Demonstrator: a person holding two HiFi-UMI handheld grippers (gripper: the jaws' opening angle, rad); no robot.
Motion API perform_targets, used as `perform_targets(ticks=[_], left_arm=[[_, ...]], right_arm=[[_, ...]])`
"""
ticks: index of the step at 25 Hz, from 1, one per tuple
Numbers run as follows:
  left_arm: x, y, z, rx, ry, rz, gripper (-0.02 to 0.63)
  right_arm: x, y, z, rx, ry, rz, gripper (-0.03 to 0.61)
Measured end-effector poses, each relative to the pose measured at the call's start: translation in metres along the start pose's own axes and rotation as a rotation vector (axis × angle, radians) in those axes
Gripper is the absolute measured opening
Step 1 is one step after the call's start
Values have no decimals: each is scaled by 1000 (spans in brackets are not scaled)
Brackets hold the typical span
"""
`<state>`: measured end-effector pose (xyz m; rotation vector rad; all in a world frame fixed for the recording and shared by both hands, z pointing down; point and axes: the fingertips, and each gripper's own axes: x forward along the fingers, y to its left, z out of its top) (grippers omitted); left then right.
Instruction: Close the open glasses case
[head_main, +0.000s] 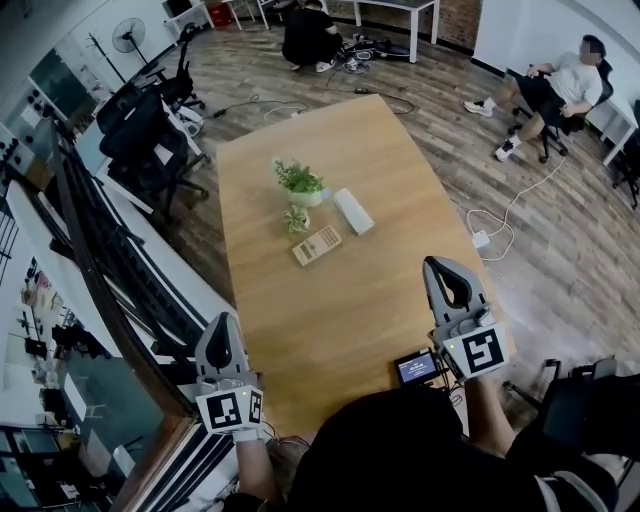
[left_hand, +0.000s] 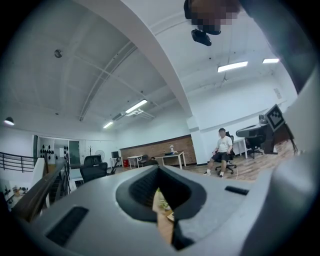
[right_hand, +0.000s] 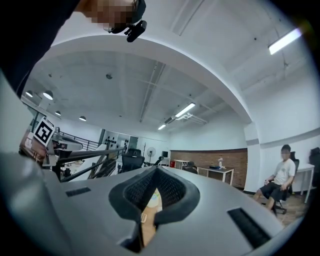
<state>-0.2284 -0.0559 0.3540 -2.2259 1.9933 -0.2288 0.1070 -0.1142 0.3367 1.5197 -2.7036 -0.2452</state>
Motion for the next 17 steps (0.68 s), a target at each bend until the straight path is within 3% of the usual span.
perform_targets(ticks=[17], left_arm=[[-7,-5,-6,-18,19,-14,0]], right_arm=[[-3,1,-4,29,15,7,14]])
